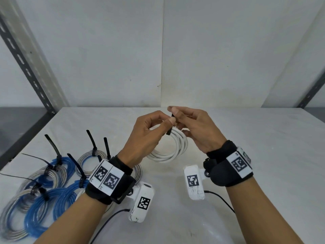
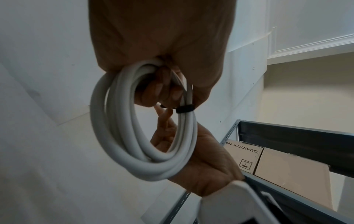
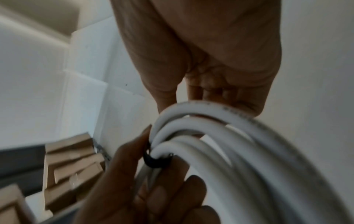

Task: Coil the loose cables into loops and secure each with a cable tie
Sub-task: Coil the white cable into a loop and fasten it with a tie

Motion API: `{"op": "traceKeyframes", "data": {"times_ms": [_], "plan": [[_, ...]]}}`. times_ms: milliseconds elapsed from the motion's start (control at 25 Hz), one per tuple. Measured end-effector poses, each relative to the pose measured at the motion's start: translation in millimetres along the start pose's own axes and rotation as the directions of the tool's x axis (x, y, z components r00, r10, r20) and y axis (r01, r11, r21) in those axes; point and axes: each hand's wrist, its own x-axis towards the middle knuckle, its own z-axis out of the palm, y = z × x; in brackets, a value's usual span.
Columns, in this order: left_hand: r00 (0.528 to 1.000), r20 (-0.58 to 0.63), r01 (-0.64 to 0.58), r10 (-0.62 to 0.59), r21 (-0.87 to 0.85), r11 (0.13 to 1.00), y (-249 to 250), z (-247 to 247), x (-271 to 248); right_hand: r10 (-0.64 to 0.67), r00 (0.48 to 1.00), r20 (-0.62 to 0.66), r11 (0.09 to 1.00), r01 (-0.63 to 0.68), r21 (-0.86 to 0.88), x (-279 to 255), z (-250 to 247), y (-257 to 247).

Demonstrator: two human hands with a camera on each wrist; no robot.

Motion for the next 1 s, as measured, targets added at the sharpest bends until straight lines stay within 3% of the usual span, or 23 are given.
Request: {"op": "traceKeyframes", "data": {"times_ms": [360, 480, 680, 1000], "plan": [[0.993, -0.056, -0.099, 0.101, 0.046, 0.994, 2.1, 4.5, -2.1, 0.173, 0.981, 0.086, 0.975, -0.183, 0.128, 1.6, 5.5, 4.7], [0.994, -0.057, -0.096, 0.098, 0.034, 0.995, 0.3, 4.2, -2.2, 0.079, 0.994, 0.071, 0.986, -0.089, 0.144, 3.1, 5.7, 6.8], [0.996, -0.081, -0.037, 0.042, 0.059, 0.998, -4.1, 6.1, 0.4, -0.082, 0.989, -0.122, 0.993, 0.091, 0.074, 4.0, 8.2, 10.4], [0.994, -0.100, 0.033, -0.036, -0.039, 0.999, -10.6, 16.4, 2.1, -0.102, 0.972, -0.214, 0.981, 0.134, 0.141, 3.5, 10.4, 10.9]]}}
